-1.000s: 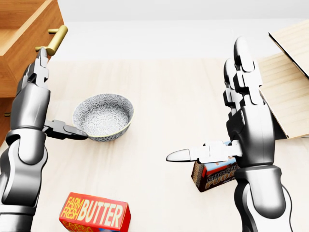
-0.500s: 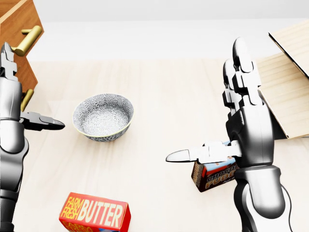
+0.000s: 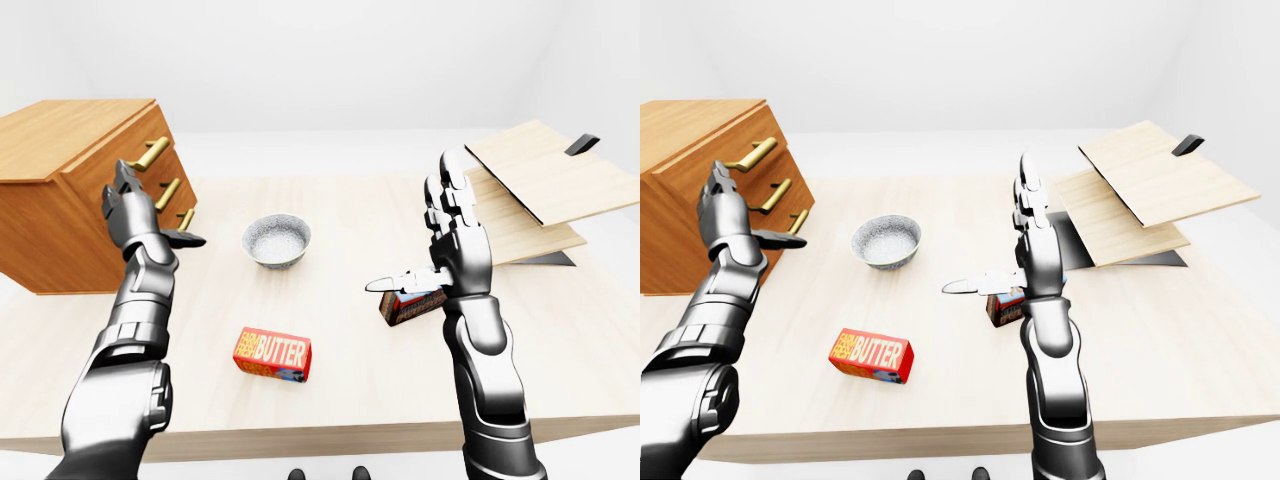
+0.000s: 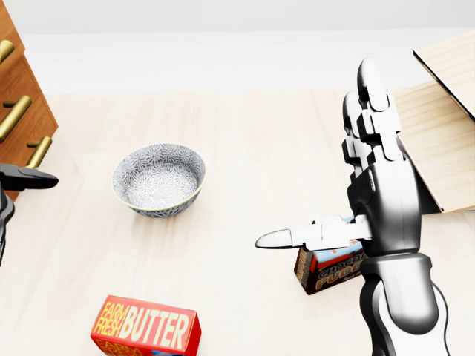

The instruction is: Close the top drawer of the cabinet.

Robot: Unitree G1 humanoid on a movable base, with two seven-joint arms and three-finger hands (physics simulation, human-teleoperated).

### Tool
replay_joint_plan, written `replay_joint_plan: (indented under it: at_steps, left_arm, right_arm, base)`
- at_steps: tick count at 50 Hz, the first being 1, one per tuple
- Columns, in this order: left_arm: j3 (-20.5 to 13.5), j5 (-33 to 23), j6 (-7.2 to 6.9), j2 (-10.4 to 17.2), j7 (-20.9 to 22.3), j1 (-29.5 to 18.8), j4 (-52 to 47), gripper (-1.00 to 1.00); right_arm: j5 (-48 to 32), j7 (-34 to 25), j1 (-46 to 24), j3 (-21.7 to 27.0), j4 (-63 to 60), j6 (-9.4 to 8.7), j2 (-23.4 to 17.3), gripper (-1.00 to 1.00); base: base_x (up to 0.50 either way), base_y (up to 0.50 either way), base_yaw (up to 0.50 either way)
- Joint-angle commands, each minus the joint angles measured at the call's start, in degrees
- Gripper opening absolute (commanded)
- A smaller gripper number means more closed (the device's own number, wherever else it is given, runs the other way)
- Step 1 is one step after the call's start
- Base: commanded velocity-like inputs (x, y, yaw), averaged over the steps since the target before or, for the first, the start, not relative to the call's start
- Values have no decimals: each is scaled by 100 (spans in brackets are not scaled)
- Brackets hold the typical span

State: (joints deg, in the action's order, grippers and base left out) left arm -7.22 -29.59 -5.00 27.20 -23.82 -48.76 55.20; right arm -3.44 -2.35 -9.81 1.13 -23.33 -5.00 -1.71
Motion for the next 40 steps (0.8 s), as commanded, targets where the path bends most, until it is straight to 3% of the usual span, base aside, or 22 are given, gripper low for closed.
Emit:
replay_joint_plan:
  at_steps: [1, 40]
  left_arm:
    - [-87, 169, 0, 244, -349, -367, 753, 100]
    - [-120, 362, 0, 433, -415, -602, 806, 100]
  right_arm:
    - [1, -5, -2, 1, 10, 0, -5, 100]
    - [-11, -1, 18, -9, 80, 0, 5, 100]
  base:
    - [0, 0, 0]
    - [0, 0, 0]
